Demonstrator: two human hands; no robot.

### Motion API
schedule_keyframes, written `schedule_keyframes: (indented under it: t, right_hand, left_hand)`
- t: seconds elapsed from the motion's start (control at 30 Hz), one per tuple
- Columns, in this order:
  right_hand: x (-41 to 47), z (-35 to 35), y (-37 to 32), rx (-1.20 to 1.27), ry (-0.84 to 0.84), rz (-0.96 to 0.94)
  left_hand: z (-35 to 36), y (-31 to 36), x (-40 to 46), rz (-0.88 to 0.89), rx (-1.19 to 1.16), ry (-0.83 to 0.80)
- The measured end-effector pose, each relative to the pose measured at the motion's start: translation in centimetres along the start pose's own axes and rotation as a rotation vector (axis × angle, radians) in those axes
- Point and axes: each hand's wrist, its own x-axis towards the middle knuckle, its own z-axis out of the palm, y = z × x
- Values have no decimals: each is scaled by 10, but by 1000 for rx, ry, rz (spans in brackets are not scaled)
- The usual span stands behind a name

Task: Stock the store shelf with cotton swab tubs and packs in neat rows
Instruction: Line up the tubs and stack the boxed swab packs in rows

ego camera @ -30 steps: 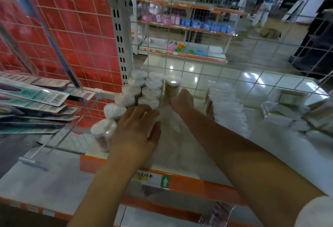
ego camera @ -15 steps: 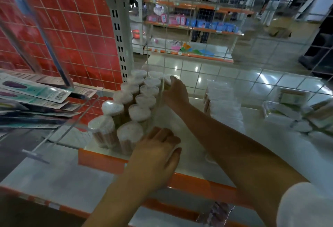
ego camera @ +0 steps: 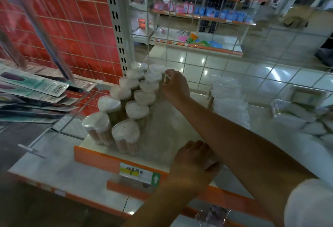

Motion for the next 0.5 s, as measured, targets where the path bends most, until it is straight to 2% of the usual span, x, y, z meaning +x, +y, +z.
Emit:
schedule_keyframes:
  t: [0.1,0.17,0.23,0.33,0.5]
  right_hand:
    - [-3,-3,1,-11,2,-5]
    - [-6,-7,0,-7,1,-11]
    - [-7,-12,-1,-10,-6,-20]
    - [-10,-23,0,-1,-15,-20]
    - [-33,-58,11,-17,44,-56]
  left_hand:
    - [10,10,9,-127,-31,-65]
    - [12,10,10,-194,-226,-103]
    - [16,7,11,-284,-399,-48]
    - [15,8,10,-342,-469,-40]
    - [6,11,14,-243,-226,-47]
